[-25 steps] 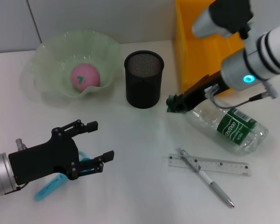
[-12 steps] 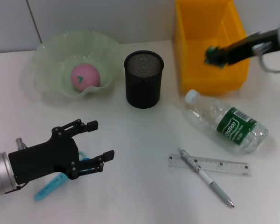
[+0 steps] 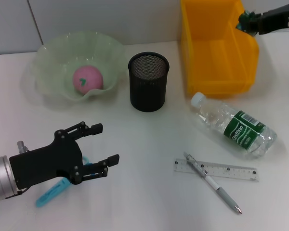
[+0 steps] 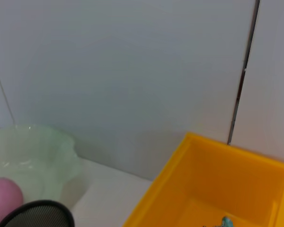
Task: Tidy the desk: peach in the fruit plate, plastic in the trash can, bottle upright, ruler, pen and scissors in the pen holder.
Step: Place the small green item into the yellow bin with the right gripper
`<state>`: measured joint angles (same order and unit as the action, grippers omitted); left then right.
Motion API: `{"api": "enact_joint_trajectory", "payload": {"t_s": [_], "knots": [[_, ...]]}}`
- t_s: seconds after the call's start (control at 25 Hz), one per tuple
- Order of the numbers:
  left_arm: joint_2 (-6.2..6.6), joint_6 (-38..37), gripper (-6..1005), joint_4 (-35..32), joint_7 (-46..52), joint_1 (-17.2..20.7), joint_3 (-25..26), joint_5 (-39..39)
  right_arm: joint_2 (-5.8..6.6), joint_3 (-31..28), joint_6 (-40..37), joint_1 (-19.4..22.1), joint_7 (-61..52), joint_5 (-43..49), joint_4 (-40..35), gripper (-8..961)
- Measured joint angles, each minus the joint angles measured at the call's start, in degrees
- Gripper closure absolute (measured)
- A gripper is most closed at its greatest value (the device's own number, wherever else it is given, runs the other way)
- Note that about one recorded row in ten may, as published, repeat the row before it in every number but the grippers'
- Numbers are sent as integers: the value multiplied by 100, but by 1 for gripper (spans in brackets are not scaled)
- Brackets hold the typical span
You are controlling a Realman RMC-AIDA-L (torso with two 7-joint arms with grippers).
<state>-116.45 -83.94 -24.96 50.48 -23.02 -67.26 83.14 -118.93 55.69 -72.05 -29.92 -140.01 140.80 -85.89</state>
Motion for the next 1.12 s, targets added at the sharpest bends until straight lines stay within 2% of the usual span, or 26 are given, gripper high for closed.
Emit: {"api": "enact_joint_trajectory", "payload": {"t_s": [0.32, 0.6, 0.88, 1.08, 1.12], "knots": [[0, 0, 164, 32, 7, -23, -11, 0, 2, 220, 734, -41, 263, 1, 324, 627], [0, 4, 164, 36, -1, -33, -6, 0, 1, 534, 1701, -231, 566, 10, 1267, 607], [0, 9, 164, 36, -5, -38, -22, 0, -21, 673, 1940, -483, 710, 434, 1869, 588], [0, 8, 165, 35, -13, -34, -9, 0, -35, 783, 2106, -413, 698, 449, 1771, 574], [0, 9, 165, 35, -13, -32, -11, 0, -35, 783, 2106, -413, 698, 449, 1771, 530]]}}
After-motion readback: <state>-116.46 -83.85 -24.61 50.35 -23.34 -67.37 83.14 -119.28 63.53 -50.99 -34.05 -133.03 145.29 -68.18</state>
